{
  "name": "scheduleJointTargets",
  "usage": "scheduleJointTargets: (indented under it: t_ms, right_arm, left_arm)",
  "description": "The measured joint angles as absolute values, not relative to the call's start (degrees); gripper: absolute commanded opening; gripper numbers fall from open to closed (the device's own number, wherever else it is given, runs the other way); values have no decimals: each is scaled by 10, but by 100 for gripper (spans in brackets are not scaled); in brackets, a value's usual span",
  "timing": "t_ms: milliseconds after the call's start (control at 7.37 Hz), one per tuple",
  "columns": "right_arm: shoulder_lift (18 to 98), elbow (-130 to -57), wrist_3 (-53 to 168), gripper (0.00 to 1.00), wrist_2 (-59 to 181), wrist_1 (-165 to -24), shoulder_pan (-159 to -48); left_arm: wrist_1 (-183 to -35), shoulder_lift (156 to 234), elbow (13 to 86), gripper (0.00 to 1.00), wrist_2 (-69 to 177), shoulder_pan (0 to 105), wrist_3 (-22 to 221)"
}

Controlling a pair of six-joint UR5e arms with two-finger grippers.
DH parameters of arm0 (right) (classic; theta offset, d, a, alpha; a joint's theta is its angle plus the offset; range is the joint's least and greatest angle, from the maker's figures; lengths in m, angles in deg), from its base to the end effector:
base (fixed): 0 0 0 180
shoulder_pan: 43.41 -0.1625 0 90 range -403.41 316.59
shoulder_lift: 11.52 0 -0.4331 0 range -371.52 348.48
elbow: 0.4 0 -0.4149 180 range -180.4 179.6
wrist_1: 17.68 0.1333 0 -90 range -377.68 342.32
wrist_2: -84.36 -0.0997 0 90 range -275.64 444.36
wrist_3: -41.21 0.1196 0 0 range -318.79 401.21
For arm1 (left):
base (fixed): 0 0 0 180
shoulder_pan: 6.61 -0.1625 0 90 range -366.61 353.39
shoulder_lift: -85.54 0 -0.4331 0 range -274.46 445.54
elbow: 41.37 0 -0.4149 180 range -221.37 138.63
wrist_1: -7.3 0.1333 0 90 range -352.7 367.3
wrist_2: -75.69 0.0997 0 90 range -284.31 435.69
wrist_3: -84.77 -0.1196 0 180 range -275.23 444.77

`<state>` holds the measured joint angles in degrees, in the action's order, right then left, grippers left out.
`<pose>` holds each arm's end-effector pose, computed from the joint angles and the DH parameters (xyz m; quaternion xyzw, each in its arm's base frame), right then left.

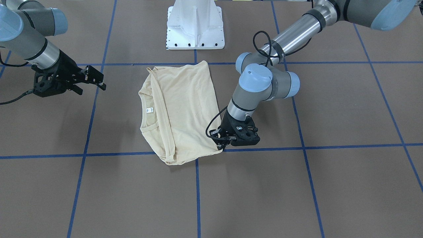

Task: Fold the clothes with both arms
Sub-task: 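Release the shirt and hold the left gripper above its far edge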

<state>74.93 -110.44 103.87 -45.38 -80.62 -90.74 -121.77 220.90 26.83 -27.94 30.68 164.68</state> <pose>-0.3251 -0.4366 0.4099 -0.0003 -0.5062 0.0044 0.8624 0.6026 -0.5910 0.2659 0.1145 0.5133 -0.1395 0.8390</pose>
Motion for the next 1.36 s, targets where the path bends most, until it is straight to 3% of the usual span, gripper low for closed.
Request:
scheduleJointTargets:
  t_ms: [814, 1356]
  right_arm:
    - [753, -1106, 1038, 100, -454, -806, -917]
    - [754, -1104, 1038, 100, -454, -806, -918]
  left_arm:
    - [-1286, 2256, 177, 0, -251, 314, 1645]
    - [-1294, 2258, 167, 0, -242, 322, 1641]
